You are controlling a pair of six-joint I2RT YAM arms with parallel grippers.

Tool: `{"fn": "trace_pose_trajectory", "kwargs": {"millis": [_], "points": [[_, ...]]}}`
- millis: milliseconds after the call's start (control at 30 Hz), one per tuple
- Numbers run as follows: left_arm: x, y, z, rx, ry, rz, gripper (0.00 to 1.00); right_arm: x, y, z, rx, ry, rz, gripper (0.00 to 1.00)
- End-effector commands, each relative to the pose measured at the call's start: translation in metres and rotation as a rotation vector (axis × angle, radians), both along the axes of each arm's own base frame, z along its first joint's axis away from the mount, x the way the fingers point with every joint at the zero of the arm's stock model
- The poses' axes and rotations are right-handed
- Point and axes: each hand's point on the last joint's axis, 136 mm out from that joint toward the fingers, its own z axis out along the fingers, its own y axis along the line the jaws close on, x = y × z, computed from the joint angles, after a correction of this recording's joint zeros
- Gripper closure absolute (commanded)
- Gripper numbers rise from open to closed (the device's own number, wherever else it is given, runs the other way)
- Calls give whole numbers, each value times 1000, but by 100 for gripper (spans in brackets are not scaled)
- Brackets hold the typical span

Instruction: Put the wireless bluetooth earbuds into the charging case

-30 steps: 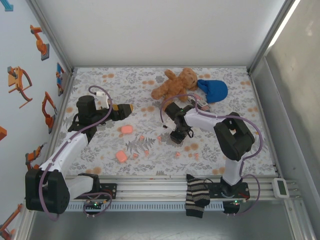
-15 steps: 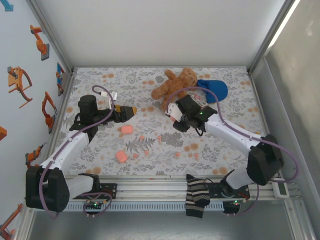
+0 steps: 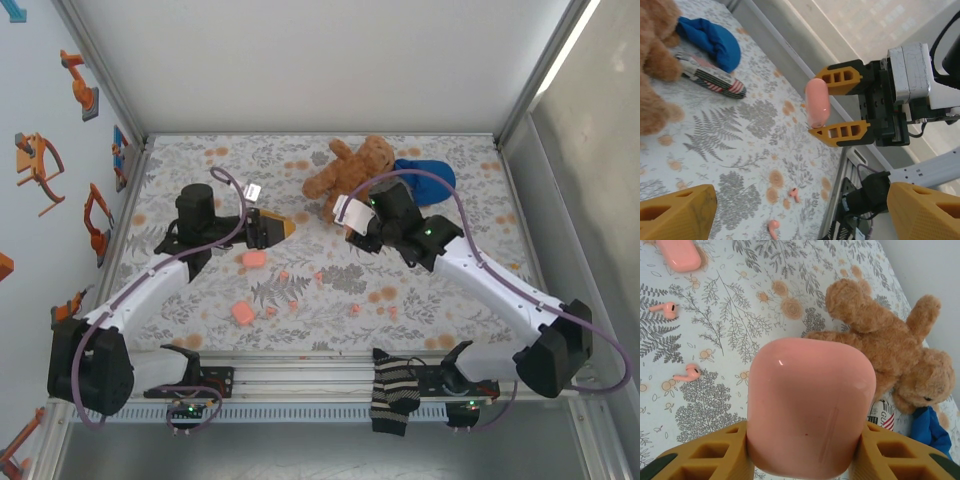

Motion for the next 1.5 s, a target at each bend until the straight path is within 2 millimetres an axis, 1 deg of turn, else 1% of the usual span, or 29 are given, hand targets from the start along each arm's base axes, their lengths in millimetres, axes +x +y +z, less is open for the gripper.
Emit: {"fn": "trace_pose_trajectory", "kwargs": {"millis": [0,33,100,167,300,433,567,800,1000,1200,1300,1467], "points": [[-17,-24,30,-37,-78,-114,13,-5,9,32,43,-76,55,64],[-20,-29,33,-33,-84,-131,14,-7,9,33,39,-78,58,64],[-19,-37,36,-26,-81,-137,16,-9,9,36,34,-91,62,64],[-11,-41,40,-30,-61,-116,22,-10,9,38,35,-101,65,64],[-5,-53,43,-58,-9,-109,27,-12,10,43,42,-121,66,64],[-6,-65,37,-46,7,-115,27,-15,12,46,42,-135,71,64],[-6,-72,29,-31,34,-122,29,-17,15,47,33,-138,78,64],[-14,-82,24,-8,37,-152,30,-17,17,47,20,-148,82,64],[-16,-86,23,10,36,-174,37,-16,19,43,8,-139,83,64],[-17,-90,17,27,44,-189,41,-17,22,44,17,-139,90,64],[-17,-92,17,26,44,-192,44,-17,24,44,18,-139,93,64],[-16,-94,19,15,33,-191,50,-17,26,40,5,-131,96,64]]}}
